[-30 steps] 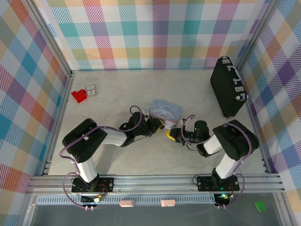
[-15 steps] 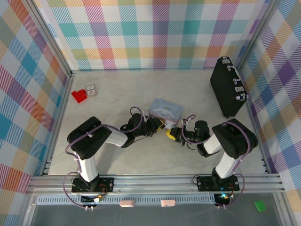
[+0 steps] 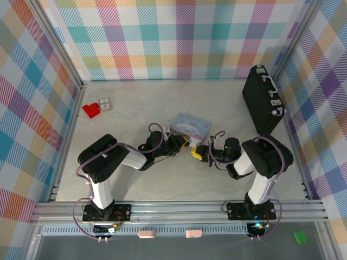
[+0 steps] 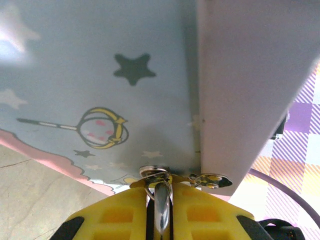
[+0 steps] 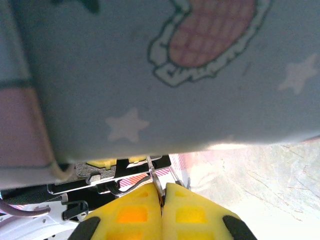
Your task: Unlock the padlock with the key
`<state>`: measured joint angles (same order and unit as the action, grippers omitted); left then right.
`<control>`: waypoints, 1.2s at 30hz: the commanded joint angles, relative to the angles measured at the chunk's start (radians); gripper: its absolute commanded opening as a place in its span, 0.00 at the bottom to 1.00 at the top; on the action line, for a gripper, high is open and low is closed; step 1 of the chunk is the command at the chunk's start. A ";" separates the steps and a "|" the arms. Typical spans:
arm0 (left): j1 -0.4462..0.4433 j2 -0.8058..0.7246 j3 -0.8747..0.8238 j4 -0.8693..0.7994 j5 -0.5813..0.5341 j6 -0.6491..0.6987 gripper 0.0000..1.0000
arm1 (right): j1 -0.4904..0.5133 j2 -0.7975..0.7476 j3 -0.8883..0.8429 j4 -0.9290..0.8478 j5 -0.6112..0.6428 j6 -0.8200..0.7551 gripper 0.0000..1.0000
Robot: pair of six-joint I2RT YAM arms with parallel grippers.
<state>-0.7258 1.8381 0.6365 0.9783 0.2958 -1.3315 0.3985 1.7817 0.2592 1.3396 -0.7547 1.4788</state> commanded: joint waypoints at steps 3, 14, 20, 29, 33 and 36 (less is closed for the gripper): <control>-0.024 0.002 -0.003 0.115 0.055 -0.024 0.00 | -0.003 -0.022 0.036 -0.013 0.008 -0.012 0.00; -0.029 -0.003 -0.009 0.127 0.043 -0.030 0.00 | -0.003 -0.060 0.023 -0.119 0.027 -0.049 0.00; -0.003 0.003 -0.042 0.141 -0.016 -0.045 0.00 | -0.007 -0.148 -0.002 -0.277 0.029 -0.122 0.00; 0.005 0.006 -0.031 0.132 -0.026 -0.040 0.00 | -0.009 -0.197 -0.012 -0.332 0.008 -0.140 0.00; 0.006 -0.002 -0.035 0.132 -0.020 -0.040 0.00 | -0.009 -0.187 0.000 -0.301 0.002 -0.119 0.00; 0.002 -0.002 -0.037 0.138 -0.013 -0.039 0.00 | -0.009 -0.176 0.013 -0.264 -0.009 -0.097 0.00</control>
<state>-0.7250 1.8412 0.5987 1.0279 0.2836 -1.3579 0.3927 1.6039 0.2562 1.0306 -0.7387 1.3731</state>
